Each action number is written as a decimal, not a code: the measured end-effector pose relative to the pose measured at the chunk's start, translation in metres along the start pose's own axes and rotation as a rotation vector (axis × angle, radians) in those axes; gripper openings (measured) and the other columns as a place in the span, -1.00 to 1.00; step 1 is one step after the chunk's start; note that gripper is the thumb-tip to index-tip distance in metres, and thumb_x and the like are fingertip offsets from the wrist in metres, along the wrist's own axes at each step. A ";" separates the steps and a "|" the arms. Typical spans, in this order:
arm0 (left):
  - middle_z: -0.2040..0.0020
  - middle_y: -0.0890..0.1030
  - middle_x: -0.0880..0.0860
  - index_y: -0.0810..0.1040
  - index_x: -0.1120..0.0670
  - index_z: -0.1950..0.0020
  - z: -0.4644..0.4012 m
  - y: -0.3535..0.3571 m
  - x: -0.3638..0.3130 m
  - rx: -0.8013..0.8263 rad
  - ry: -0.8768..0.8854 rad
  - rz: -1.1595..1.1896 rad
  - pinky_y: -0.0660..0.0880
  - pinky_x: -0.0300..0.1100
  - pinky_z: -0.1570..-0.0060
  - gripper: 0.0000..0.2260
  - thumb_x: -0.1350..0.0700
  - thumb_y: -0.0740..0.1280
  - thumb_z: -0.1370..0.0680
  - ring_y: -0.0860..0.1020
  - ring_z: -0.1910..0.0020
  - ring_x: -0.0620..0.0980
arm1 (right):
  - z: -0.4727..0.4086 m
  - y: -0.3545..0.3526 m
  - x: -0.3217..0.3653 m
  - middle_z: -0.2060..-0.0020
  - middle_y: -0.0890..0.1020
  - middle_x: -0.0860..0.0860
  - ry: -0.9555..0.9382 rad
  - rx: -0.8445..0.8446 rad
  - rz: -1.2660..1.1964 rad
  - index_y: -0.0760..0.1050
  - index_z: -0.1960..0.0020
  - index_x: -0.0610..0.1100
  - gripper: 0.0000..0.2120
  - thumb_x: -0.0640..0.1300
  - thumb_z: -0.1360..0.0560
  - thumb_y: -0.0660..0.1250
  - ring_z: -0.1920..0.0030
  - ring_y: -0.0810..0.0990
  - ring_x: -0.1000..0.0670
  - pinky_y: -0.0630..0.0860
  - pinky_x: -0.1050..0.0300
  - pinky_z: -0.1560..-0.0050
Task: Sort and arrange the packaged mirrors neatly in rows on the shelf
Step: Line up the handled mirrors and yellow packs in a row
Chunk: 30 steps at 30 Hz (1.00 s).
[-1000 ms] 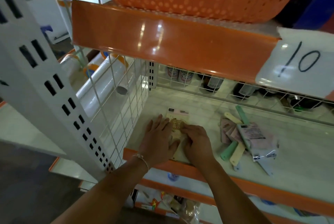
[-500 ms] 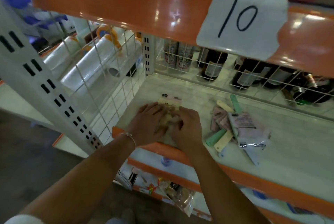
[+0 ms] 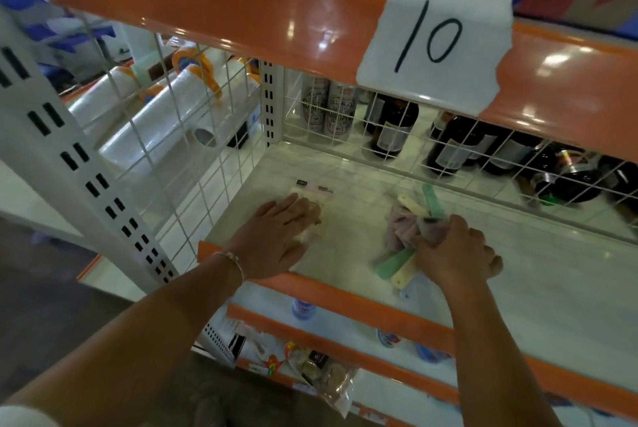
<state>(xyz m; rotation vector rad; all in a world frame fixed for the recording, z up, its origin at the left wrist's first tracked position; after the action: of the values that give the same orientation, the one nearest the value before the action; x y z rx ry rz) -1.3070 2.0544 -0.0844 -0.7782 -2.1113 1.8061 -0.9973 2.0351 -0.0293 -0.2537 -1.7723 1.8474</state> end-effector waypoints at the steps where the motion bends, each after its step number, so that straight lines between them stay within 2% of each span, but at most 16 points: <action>1: -0.55 0.24 -0.01 0.22 -0.05 -0.55 0.000 0.000 0.000 0.005 0.006 0.006 0.17 0.07 -0.47 -0.46 -0.18 0.04 -0.59 0.08 -0.56 0.01 | 0.000 -0.001 0.000 -0.38 0.36 -0.21 -0.004 -0.015 -0.020 0.20 -0.47 -0.01 -0.23 0.29 -0.40 0.34 -0.36 0.33 -0.31 0.15 -0.24 -0.42; 5: -0.51 0.31 -0.01 0.35 -0.04 -0.49 0.000 0.000 -0.001 -0.014 0.013 0.034 0.23 0.08 -0.44 -0.52 -0.14 0.07 -0.59 0.18 -0.54 0.00 | 0.005 -0.011 0.006 -0.39 0.38 -0.18 -0.039 -0.050 -0.188 0.18 -0.51 0.00 -0.12 0.33 -0.33 0.40 -0.36 0.32 -0.28 0.24 -0.18 -0.35; 7: -0.51 0.32 -0.01 0.36 -0.03 -0.48 0.001 0.001 0.000 -0.015 0.015 0.026 0.23 0.07 -0.44 -0.53 -0.12 0.07 -0.59 0.19 -0.53 0.00 | 0.012 -0.016 0.013 -0.30 0.50 -0.11 -0.083 -0.046 -0.443 0.22 -0.50 0.01 -0.13 0.29 -0.31 0.43 -0.28 0.46 -0.17 0.37 -0.11 -0.28; 8: -0.51 0.32 0.00 0.37 -0.03 -0.48 0.000 0.002 0.000 -0.014 0.013 0.022 0.23 0.07 -0.45 -0.53 -0.11 0.07 -0.59 0.19 -0.53 0.01 | 0.018 -0.016 0.019 -0.19 0.57 -0.09 -0.085 0.007 -0.649 0.26 -0.48 0.02 -0.19 0.23 -0.33 0.46 -0.14 0.57 -0.11 0.48 -0.09 -0.18; 10: -0.50 0.34 0.01 0.37 -0.04 -0.48 0.000 0.002 0.000 -0.007 0.006 0.021 0.22 0.06 -0.45 -0.52 -0.11 0.06 -0.58 0.21 -0.52 0.04 | 0.028 -0.014 0.035 0.03 0.63 -0.14 -0.060 0.212 -1.089 0.36 -0.41 -0.01 -0.32 0.11 -0.37 0.51 0.19 0.62 -0.09 0.57 -0.05 0.12; 11: -0.50 0.35 0.02 0.37 -0.04 -0.48 0.000 0.001 0.000 -0.004 0.003 0.021 0.22 0.06 -0.45 -0.51 -0.11 0.06 -0.57 0.22 -0.52 0.04 | 0.031 -0.012 0.045 0.06 0.63 -0.16 -0.024 0.350 -1.299 0.40 -0.39 -0.09 -0.36 0.06 -0.38 0.50 0.24 0.60 -0.11 0.56 -0.02 0.20; 13: -0.48 0.37 0.02 0.40 -0.04 -0.46 0.000 0.001 0.000 -0.011 0.002 0.026 0.25 0.06 -0.43 -0.51 -0.11 0.08 -0.56 0.26 -0.50 0.05 | 0.039 -0.009 0.063 -0.01 0.60 -0.19 0.094 0.661 -1.668 0.46 -0.35 -0.22 -0.41 0.00 -0.39 0.44 0.13 0.59 -0.11 0.56 -0.02 0.11; 15: -0.46 0.40 0.03 0.42 -0.03 -0.44 0.000 0.001 0.000 -0.027 0.003 0.027 0.28 0.06 -0.41 -0.52 -0.09 0.11 -0.55 0.30 -0.48 0.06 | 0.049 -0.008 0.076 -0.08 0.56 -0.22 0.163 0.903 -1.890 0.47 -0.35 -0.24 -0.45 0.03 -0.44 0.35 0.04 0.57 -0.16 0.50 -0.05 -0.04; 17: -0.43 0.44 0.04 0.45 -0.02 -0.42 0.000 0.001 0.000 -0.038 0.009 0.014 0.32 0.06 -0.39 -0.54 -0.08 0.14 -0.54 0.34 -0.46 0.08 | 0.056 -0.004 0.084 -0.13 0.51 -0.23 0.126 1.064 -1.992 0.43 -0.39 -0.20 -0.41 0.10 -0.46 0.29 0.02 0.56 -0.20 0.45 -0.09 -0.07; 20: -0.41 0.46 0.06 0.48 0.00 -0.40 0.000 0.001 0.001 -0.030 0.015 0.015 0.35 0.08 -0.37 -0.54 -0.07 0.16 -0.53 0.38 -0.43 0.10 | 0.056 0.009 0.085 -0.15 0.48 -0.24 0.062 1.175 -2.033 0.46 -0.35 -0.20 -0.41 0.14 -0.44 0.26 0.02 0.53 -0.20 0.42 -0.09 -0.07; 23: -0.43 0.44 0.05 0.46 -0.01 -0.42 -0.001 0.003 0.001 0.002 0.011 0.039 0.34 0.11 -0.37 -0.52 -0.08 0.15 -0.51 0.34 -0.45 0.09 | 0.055 0.013 0.084 -0.10 0.55 -0.24 -0.077 1.260 -2.121 0.52 -0.24 -0.25 -0.46 0.01 -0.34 0.40 -0.06 0.54 -0.24 0.43 -0.15 -0.20; 26: -0.46 0.41 0.04 0.42 -0.01 -0.44 -0.002 0.003 0.002 0.021 0.011 0.051 0.29 0.12 -0.39 -0.50 -0.10 0.13 -0.52 0.30 -0.48 0.09 | 0.052 0.016 0.083 -0.02 0.60 -0.26 -0.145 1.161 -2.131 0.55 -0.19 -0.26 -0.33 -0.18 -0.12 0.65 -0.04 0.62 -0.25 0.51 -0.22 -0.19; 28: -0.46 0.40 0.03 0.45 -0.02 -0.42 -0.002 0.003 0.001 0.026 0.014 0.054 0.30 0.14 -0.38 -0.52 -0.10 0.13 -0.52 0.30 -0.48 0.10 | 0.047 0.019 0.082 0.04 0.62 -0.21 -0.137 1.012 -2.027 0.54 -0.19 -0.21 -0.21 -0.16 -0.01 0.73 0.02 0.63 -0.19 0.58 -0.18 -0.10; 29: -0.46 0.41 0.02 0.46 -0.02 -0.41 -0.003 0.004 0.002 0.027 0.014 0.051 0.31 0.14 -0.36 -0.53 -0.10 0.14 -0.52 0.31 -0.47 0.10 | 0.046 0.019 0.083 0.08 0.64 -0.16 -0.165 0.923 -1.926 0.54 -0.18 -0.18 -0.22 -0.12 -0.01 0.74 0.07 0.63 -0.14 0.62 -0.12 -0.05; 30: -0.46 0.41 0.02 0.46 -0.02 -0.41 -0.002 0.004 0.002 0.023 0.017 0.048 0.32 0.14 -0.35 -0.53 -0.10 0.14 -0.52 0.31 -0.47 0.11 | 0.045 0.019 0.084 0.14 0.66 -0.12 -0.191 0.823 -1.821 0.58 -0.12 -0.15 -0.31 -0.10 -0.04 0.73 0.13 0.65 -0.09 0.63 -0.06 0.04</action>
<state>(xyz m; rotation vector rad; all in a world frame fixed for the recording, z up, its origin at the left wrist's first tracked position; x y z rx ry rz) -1.3065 2.0580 -0.0882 -0.8429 -2.0745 1.8382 -1.0948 2.0400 -0.0227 1.3754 -0.4793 0.8873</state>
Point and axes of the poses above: each hand's wrist, its own z-axis away from the middle knuckle, its own y-axis out of the palm, x = y × z, the point moved 3 cm from there along -z, towards the middle knuckle
